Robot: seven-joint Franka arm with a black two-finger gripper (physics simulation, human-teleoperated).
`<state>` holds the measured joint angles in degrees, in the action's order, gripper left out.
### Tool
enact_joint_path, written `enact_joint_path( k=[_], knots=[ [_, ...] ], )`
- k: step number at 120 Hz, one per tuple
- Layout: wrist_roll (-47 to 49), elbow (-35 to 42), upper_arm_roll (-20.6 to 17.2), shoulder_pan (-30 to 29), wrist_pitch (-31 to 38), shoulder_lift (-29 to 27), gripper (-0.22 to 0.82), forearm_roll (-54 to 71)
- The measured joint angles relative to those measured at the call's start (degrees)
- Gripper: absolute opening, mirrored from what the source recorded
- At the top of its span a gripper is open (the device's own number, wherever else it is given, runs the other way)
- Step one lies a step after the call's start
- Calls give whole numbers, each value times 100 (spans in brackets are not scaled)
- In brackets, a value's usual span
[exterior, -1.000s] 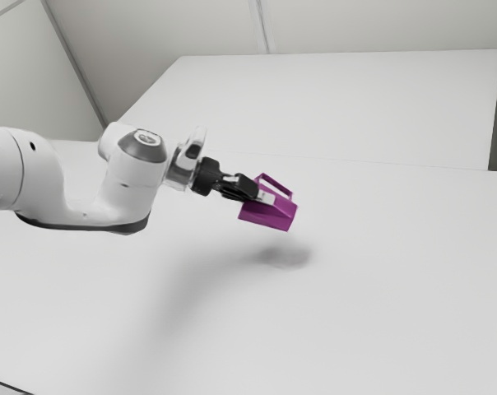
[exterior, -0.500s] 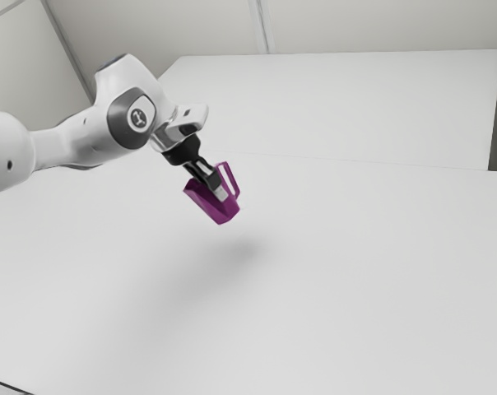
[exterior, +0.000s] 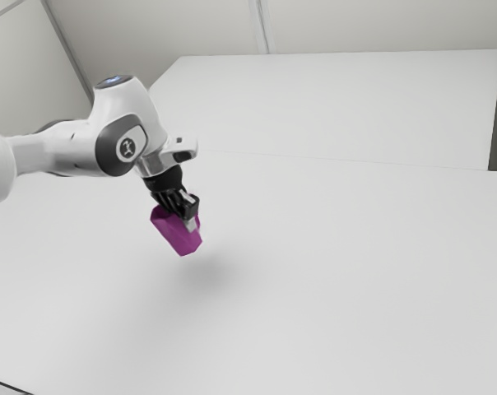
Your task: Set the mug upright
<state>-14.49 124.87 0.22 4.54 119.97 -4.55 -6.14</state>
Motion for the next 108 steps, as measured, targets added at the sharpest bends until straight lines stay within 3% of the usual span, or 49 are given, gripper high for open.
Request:
enact_joint_path(
  k=[60,108],
  knots=[
    [1160,831,-5,3,1265,1,-18,348],
    [1629,919,-9,-10,1568,218,-18,363]
  ],
)
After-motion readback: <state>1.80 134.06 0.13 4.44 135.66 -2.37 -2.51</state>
